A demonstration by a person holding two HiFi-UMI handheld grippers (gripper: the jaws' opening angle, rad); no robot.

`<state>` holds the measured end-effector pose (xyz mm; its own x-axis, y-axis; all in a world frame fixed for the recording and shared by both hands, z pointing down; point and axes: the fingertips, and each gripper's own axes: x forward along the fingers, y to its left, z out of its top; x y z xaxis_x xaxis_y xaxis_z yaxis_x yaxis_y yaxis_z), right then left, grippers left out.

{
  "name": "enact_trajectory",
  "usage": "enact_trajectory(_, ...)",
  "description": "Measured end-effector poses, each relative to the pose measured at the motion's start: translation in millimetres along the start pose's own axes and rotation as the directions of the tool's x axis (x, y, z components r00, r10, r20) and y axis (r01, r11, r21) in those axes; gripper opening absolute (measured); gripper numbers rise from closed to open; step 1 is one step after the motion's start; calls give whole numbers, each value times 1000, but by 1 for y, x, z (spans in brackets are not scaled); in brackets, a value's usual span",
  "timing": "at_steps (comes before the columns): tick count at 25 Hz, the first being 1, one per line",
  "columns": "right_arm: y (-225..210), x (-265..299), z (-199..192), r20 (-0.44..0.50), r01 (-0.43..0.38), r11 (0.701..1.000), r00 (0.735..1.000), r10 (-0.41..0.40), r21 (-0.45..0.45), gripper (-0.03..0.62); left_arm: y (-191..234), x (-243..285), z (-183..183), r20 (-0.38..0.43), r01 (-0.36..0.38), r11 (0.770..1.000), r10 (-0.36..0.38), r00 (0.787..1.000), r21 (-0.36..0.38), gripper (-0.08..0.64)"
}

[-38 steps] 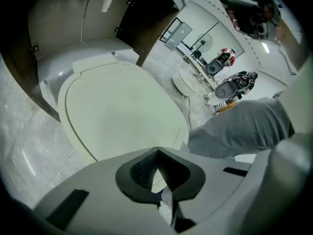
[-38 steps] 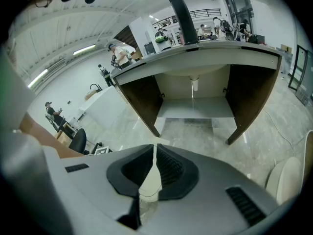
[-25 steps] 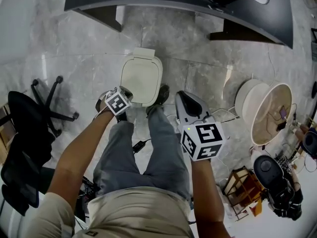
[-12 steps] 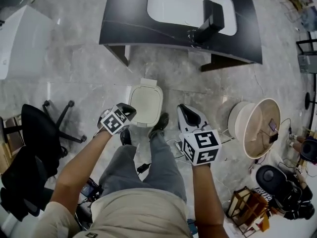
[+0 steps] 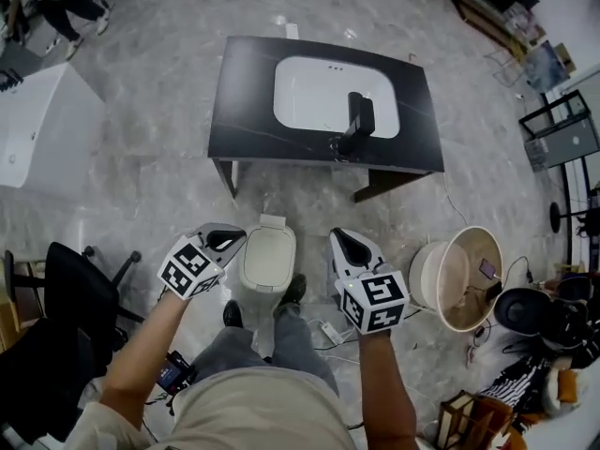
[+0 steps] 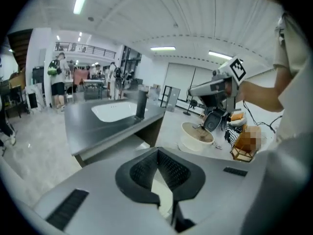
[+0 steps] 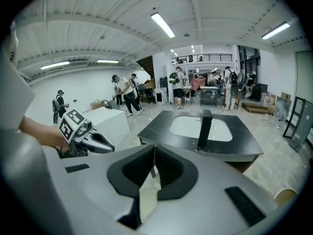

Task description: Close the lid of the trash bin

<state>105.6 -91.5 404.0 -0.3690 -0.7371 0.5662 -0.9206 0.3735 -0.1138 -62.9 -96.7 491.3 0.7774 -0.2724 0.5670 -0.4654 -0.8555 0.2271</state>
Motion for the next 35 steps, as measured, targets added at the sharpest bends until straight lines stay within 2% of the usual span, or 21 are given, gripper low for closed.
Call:
enact_trajectory(4, 13, -28, 49, 107, 14, 1000, 994, -13, -13, 25, -6, -55, 64, 130, -23, 997, 14, 991, 67, 14)
enact_trajectory(8, 28, -73, 93, 215, 30, 999, 976, -24, -21, 25, -28, -110, 111, 224, -49, 990, 19, 974, 129, 14)
enact_trajectory(13, 44, -119, 132, 331, 53, 997, 943, -33, -52, 25, -45, -166, 159, 342, -111, 975, 38, 939, 195, 14)
enact_trajectory(18, 75, -165, 162, 430, 58, 994, 903, -11, -96, 23, -60, -222, 192, 437, -177, 953, 54, 898, 244, 14)
enact_trajectory(25, 106, -217, 183, 509, 100, 980, 861, 0, -170, 21, -89, -286, 220, 563, -242, 929, 46, 825, 279, 14)
enact_trajectory(26, 108, -222, 183, 514, 103, 980, 858, -1, -171, 21, -94, -292, 219, 564, -244, 928, 46, 825, 282, 14)
enact_trajectory(29, 114, -231, 180, 518, 107, 982, 855, -11, -157, 21, -101, -302, 207, 520, -224, 939, 58, 852, 261, 15)
enact_trajectory(30, 116, -233, 179, 517, 107, 983, 856, -14, -150, 21, -102, -305, 204, 520, -223, 940, 59, 852, 259, 14)
enact_trajectory(33, 121, -235, 177, 514, 111, 983, 858, -19, -148, 21, -99, -314, 203, 568, -247, 931, 55, 822, 268, 14)
enact_trajectory(35, 124, -237, 175, 510, 114, 983, 860, -25, -145, 21, -99, -316, 197, 569, -244, 935, 56, 820, 259, 14)
